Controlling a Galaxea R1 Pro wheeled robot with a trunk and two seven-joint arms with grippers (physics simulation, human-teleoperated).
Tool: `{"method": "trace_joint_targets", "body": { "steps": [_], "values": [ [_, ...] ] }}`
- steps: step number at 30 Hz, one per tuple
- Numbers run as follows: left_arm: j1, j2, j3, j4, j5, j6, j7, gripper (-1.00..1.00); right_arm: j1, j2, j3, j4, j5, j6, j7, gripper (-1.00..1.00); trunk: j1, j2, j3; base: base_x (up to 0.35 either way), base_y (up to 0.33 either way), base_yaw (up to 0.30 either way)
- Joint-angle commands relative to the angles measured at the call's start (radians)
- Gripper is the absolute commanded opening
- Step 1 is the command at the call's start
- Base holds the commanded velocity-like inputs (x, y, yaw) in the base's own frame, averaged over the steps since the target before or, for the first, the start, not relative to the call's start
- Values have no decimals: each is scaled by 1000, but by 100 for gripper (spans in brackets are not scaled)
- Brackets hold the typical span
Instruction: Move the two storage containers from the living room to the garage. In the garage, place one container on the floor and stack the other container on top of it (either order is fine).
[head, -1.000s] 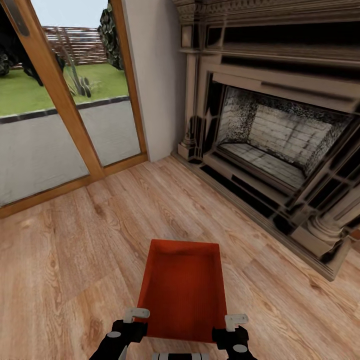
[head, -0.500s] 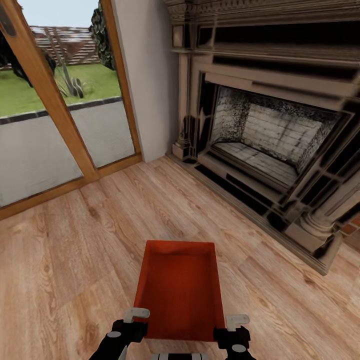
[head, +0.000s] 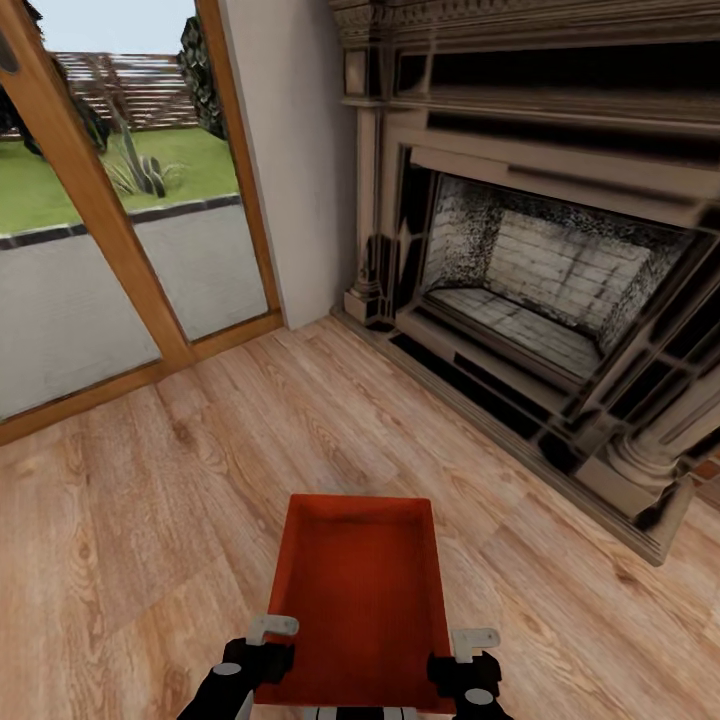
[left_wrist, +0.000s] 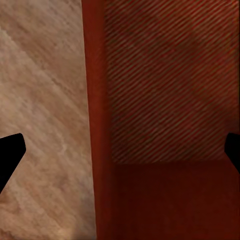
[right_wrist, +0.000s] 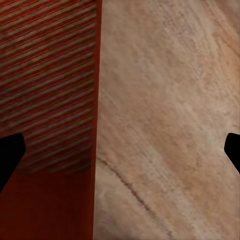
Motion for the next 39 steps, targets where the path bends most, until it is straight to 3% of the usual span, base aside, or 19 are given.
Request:
{"method": "trace_joint_targets", "body": {
  "steps": [1, 39],
  "values": [
    [0, 0, -3, -1, -7, 6, 5, 100, -1, -1, 8, 0, -9, -1, -7, 100, 0, 0, -1, 3, 0, 0],
    [0, -3, -3, 1, -5, 14, 2, 100, -1, -3, 9, 0, -8, -1, -7, 100, 0, 0, -1, 0, 0, 0]
  ]
}}
